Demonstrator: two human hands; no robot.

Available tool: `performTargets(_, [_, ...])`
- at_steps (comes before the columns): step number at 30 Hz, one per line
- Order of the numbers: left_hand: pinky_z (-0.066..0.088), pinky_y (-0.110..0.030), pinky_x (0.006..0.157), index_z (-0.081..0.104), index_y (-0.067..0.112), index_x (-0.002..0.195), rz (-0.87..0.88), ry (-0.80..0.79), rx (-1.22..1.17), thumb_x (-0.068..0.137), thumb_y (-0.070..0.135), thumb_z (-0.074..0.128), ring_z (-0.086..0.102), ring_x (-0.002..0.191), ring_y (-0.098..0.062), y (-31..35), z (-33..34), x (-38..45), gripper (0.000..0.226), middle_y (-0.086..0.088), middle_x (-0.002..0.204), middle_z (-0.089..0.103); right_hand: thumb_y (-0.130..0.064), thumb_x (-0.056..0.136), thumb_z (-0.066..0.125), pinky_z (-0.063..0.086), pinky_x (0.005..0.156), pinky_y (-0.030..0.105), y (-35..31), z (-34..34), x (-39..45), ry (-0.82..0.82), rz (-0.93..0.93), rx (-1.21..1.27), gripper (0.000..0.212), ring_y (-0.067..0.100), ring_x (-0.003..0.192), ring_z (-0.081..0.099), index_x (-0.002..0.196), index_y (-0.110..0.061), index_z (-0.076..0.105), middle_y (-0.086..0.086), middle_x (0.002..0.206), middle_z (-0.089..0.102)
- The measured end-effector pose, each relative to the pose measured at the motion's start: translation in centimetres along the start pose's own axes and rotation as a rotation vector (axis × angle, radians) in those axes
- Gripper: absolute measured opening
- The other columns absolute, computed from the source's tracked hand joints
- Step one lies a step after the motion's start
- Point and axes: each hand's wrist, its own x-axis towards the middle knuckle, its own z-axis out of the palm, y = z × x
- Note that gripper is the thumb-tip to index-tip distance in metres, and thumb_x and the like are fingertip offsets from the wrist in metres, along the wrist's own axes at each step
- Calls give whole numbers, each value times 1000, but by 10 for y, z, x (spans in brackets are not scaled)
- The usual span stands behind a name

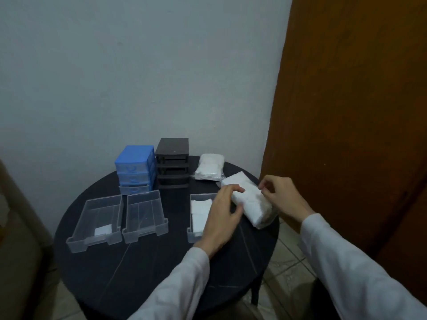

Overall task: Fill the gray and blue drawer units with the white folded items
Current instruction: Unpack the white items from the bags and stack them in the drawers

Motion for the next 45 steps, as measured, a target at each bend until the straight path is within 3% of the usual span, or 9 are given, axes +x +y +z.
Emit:
performTargets(8, [42,-28,91,42,25,115,-49,-241,233,80,31,69,48,104,-11,3,53,17,44,3,114,52,-8,87,56,54,77,28,45,-7,-29,-108,106,54,10,13,83,61,86,-15,63,2,89,63])
performTargets(13, [41,-28,94,37,23,125,-39,-274,324,85,26,65,51,111,-16,-6,68,23,49,-3,121,53,-8,87,60,45,68,11,56,10,-29,-126,102,96,27,7,85,59,114,-11,63,1,99,64])
performTargets(17, [46,-32,93,35,26,119,-98,-292,154,89,15,55,56,106,-18,-11,69,26,37,-7,116,57,-14,86,63,41,60,3,56,23,-26,-60,96,163,34,3,79,55,119,-10,60,-1,94,61])
performTargets(21, [49,-25,78,36,26,103,-91,-251,30,89,1,48,59,91,-13,-14,67,28,31,-4,102,59,-14,85,65,42,61,6,57,34,-20,34,124,178,31,3,79,55,116,-9,62,2,98,64])
performTargets(28, [30,0,87,63,12,94,-6,-204,98,85,-8,41,50,103,-6,-19,66,32,30,-1,109,57,-11,85,64,47,75,20,58,48,-13,74,191,112,20,10,85,56,104,-7,67,9,102,67])
performTargets(31, [31,-2,92,71,13,98,-35,-180,124,85,-7,42,53,109,-8,-23,66,31,38,-3,114,61,-9,85,62,46,70,20,60,47,-13,68,181,121,14,12,82,57,98,-7,68,9,94,67])
performTargets(36, [35,-12,99,66,9,114,-85,-202,137,87,3,51,53,115,-10,-20,67,29,31,-3,123,60,-13,87,62,39,59,10,65,38,-18,17,162,185,7,8,72,52,92,-9,65,3,84,61])
performTargets(40, [28,-1,88,60,15,121,-77,-273,190,78,28,71,49,109,-3,-20,71,27,46,5,122,57,-18,89,59,42,64,14,71,33,-23,-7,193,268,11,10,79,55,97,-12,63,3,89,61])
performTargets(45, [30,-8,95,60,11,120,-77,-207,195,83,7,58,52,114,-11,-17,74,25,38,-1,124,58,-18,83,68,41,57,8,70,31,-26,12,196,308,18,6,75,54,99,-12,62,-2,85,59])
